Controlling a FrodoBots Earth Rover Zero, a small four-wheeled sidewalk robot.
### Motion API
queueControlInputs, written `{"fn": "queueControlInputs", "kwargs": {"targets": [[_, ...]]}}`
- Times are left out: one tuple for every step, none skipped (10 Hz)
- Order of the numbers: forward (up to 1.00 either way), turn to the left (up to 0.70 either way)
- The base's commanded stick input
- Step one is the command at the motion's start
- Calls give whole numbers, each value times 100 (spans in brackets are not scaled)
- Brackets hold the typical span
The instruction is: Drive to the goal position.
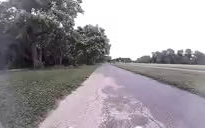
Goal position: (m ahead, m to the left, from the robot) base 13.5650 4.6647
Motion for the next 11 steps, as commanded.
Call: {"fn": "queueControlInputs", "kwargs": {"targets": [[70,-1],[70,-1],[70,-1],[70,-1],[70,-1],[70,-1],[70,-1],[70,-1],[70,-1],[70,-1],[70,-1]]}}
